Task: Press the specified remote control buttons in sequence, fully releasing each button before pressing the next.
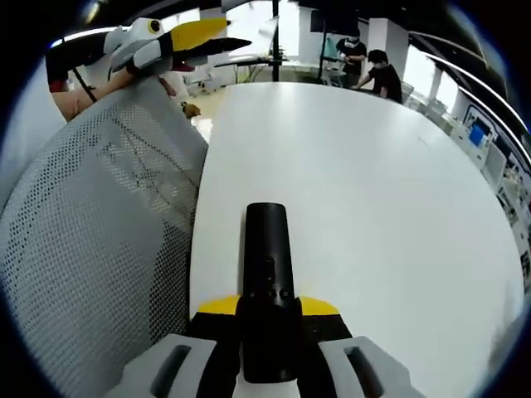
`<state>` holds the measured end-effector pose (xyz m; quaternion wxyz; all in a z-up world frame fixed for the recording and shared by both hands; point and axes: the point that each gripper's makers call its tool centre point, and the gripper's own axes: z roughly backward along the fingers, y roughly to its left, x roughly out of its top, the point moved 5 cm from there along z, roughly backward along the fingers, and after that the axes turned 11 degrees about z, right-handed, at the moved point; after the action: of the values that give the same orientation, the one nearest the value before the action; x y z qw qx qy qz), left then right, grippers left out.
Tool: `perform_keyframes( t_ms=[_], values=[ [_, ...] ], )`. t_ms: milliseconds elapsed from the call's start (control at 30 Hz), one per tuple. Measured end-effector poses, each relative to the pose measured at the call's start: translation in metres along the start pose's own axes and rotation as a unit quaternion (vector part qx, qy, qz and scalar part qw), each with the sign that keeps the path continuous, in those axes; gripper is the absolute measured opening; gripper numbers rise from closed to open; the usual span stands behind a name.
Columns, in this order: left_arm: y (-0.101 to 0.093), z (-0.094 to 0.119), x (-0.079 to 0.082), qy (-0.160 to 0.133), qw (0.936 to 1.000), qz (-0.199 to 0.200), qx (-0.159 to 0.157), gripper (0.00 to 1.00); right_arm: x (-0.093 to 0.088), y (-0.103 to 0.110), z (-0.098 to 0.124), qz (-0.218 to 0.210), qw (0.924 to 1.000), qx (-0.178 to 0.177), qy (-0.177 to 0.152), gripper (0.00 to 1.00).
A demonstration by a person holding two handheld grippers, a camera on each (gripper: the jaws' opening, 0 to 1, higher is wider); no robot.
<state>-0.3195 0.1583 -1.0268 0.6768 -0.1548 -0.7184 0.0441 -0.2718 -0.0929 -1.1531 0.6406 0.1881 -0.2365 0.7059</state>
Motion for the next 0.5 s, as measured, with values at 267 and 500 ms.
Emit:
perform_keyframes(
  t_ms=[267,500],
  values=[
    [0.006,0.001,-0.007,0.022,0.9997,-0.010,0.010,0.93,-0.008,-0.040,0.001,0.018,0.9997,-0.005,0.013,0.21],
    [0.003,0.000,-0.008,0.029,0.9995,-0.009,0.012,0.92,-0.011,-0.070,0.000,0.016,0.9998,-0.006,0.014,0.21]
  ],
)
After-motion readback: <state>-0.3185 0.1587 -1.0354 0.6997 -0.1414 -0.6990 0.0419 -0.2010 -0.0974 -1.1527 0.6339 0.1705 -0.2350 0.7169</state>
